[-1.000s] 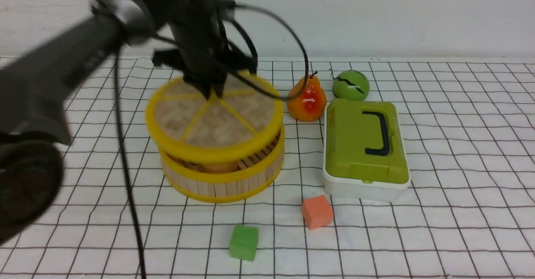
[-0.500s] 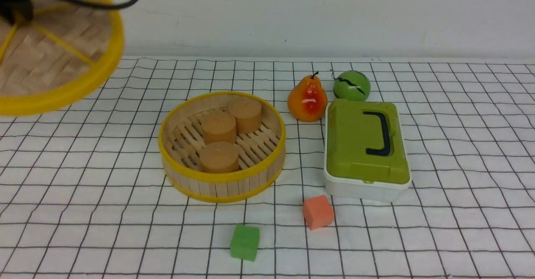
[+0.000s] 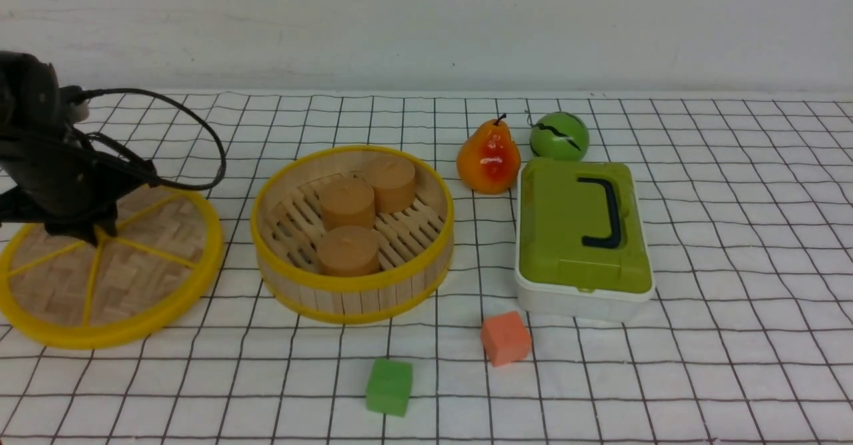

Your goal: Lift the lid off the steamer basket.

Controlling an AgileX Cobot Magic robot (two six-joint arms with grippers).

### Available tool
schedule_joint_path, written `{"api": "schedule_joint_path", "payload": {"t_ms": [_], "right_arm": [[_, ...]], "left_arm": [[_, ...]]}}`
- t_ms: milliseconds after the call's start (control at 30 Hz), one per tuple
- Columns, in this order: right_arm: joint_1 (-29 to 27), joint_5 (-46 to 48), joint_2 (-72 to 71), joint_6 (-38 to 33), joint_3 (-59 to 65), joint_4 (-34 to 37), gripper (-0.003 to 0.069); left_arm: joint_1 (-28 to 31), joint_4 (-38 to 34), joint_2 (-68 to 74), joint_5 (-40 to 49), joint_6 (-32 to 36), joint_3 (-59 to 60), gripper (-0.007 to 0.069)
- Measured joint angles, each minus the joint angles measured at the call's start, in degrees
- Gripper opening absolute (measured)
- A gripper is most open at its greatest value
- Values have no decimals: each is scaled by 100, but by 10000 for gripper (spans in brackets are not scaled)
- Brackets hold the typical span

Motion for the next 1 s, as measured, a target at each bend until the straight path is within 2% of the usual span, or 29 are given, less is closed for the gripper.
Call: {"api": "schedule_joint_path", "payload": {"t_ms": [100, 233, 300, 367, 467, 500, 533, 567, 633, 767, 833, 1000], "right_arm": [[0, 0, 0, 0, 0, 0, 239], [0, 0, 0, 0, 0, 0, 239], [0, 0, 0, 0, 0, 0, 239], [0, 0, 0, 0, 0, 0, 239], [0, 0, 0, 0, 0, 0, 239], [0, 0, 0, 0, 0, 0, 239], [0, 0, 0, 0, 0, 0, 239], [0, 0, 0, 0, 0, 0, 239], [0, 0, 0, 0, 0, 0, 239], [0, 0, 0, 0, 0, 0, 239], [0, 0, 0, 0, 0, 0, 239], [0, 0, 0, 0, 0, 0, 239]], "left_arm": [[0, -21, 76, -141, -7, 0, 144], [0, -243, 42, -131, 11, 0, 255], [0, -338, -59, -73, 13, 0, 267], [0, -494, -361, -26, 13, 0, 242], [0, -964, -1335, -2, 238, 58, 99], [0, -996, -1335, -6, 265, 58, 89], [0, -1232, -1871, 29, 506, 112, 22], [0, -1454, -2280, 82, 771, 169, -13], [0, -1698, -2688, 158, 1056, 252, -13], [0, -2773, -4190, 259, 1897, 1035, -13], [0, -3003, -4499, 259, 2120, 1293, -13], [0, -3910, -5941, 230, 2916, 2683, -13]]}}
